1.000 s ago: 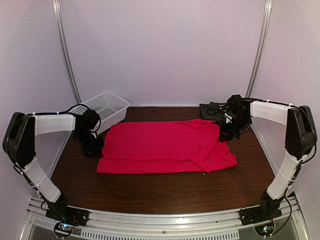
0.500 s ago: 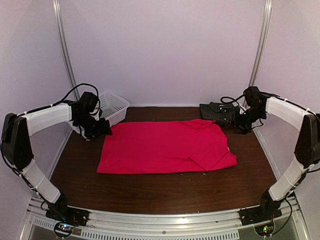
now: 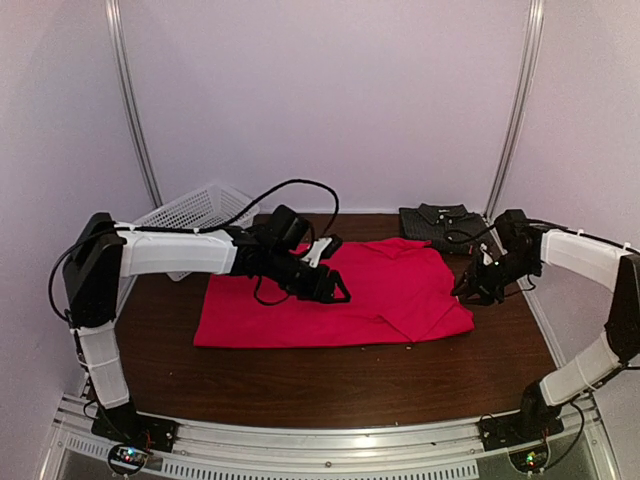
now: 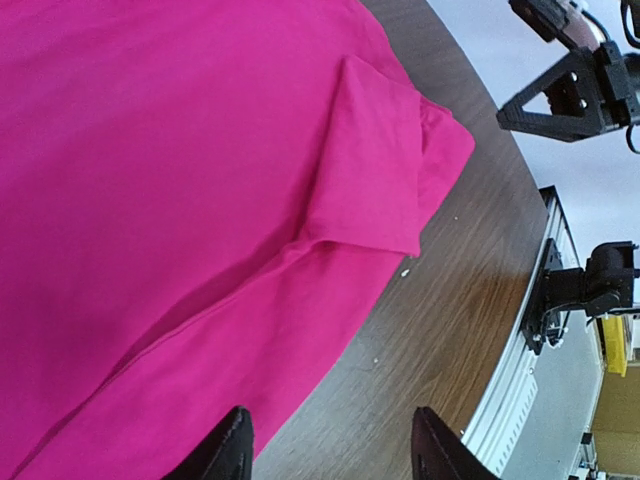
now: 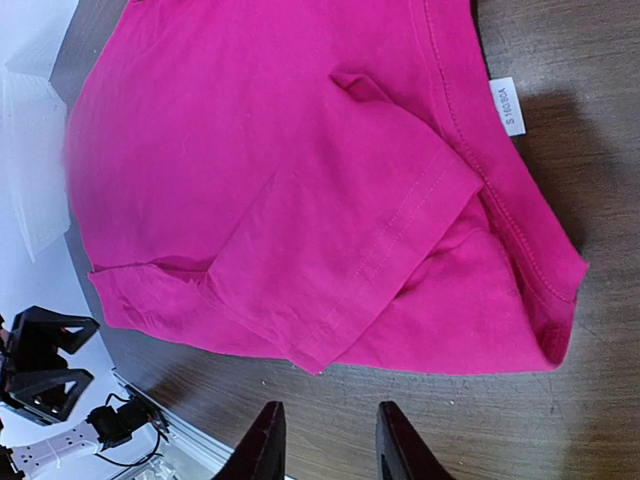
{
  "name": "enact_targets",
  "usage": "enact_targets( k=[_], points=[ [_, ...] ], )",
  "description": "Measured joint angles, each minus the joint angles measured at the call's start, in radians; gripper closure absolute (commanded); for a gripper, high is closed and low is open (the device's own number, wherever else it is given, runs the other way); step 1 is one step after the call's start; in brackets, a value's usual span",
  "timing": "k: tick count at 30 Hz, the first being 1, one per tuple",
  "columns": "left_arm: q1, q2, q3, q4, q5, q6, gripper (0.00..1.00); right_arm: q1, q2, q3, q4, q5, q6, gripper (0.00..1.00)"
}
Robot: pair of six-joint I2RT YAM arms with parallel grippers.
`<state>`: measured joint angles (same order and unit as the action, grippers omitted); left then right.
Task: Fold and stack the mixed laundry pile
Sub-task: Adjust the 1/3-folded T-shirt at the center of the board.
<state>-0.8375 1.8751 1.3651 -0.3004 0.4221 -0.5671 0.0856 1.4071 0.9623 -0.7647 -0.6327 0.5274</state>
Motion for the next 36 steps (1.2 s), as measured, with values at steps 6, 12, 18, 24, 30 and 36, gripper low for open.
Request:
enact_targets(
  k=[6,12,18,24,30,36],
  points=[
    [-0.080,0.174,0.117,0.083,0.032,-0.047,0.46,0.015,0.042,-0.054,0.095,-0.036,0.022,0.68],
    [-0.100,0.225,0.123,0.160,0.030,-0.118,0.46,0.047,0.053,-0.138,0.187,-0.062,0.077,0.68],
    [-0.098,0.227,0.123,0.202,0.019,-0.167,0.46,0.111,0.082,-0.209,0.300,-0.067,0.153,0.68],
    [-0.098,0.233,0.123,0.238,0.019,-0.193,0.46,0.153,0.113,-0.238,0.376,-0.067,0.206,0.68],
    [-0.111,0.313,0.172,0.280,0.017,-0.209,0.47,0.157,0.124,-0.242,0.408,-0.066,0.229,0.68],
    [-0.155,0.405,0.214,0.306,0.010,-0.226,0.47,0.156,0.116,-0.240,0.389,-0.051,0.227,0.68]
  ],
)
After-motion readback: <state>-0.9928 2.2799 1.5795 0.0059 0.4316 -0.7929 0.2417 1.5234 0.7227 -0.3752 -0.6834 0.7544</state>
